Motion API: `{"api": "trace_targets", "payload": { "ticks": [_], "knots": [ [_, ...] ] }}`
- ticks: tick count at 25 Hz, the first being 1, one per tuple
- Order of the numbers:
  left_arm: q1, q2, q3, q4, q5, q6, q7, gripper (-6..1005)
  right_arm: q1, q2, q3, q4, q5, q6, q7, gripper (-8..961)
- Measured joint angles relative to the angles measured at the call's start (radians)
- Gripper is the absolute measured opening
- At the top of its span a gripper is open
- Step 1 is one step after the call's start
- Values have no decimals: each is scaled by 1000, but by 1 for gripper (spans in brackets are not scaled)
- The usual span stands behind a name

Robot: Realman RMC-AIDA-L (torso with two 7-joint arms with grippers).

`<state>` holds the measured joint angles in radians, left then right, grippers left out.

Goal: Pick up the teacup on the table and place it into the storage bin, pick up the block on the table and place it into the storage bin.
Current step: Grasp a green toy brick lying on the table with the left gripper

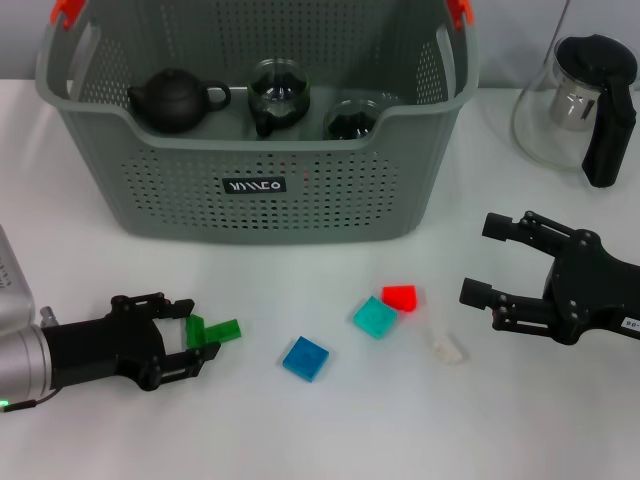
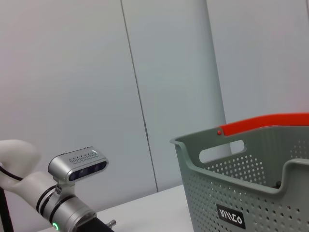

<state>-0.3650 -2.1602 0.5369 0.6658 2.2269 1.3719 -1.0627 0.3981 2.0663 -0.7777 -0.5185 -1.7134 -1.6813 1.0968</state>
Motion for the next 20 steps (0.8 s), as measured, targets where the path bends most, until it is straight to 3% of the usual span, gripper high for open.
{"api": "trace_targets", "payload": {
  "ticks": [20],
  "knots": [
    [14,-1,-3,2,0,23,1,629,2,-2,0,0,0,-2,0,946]
  ]
}}
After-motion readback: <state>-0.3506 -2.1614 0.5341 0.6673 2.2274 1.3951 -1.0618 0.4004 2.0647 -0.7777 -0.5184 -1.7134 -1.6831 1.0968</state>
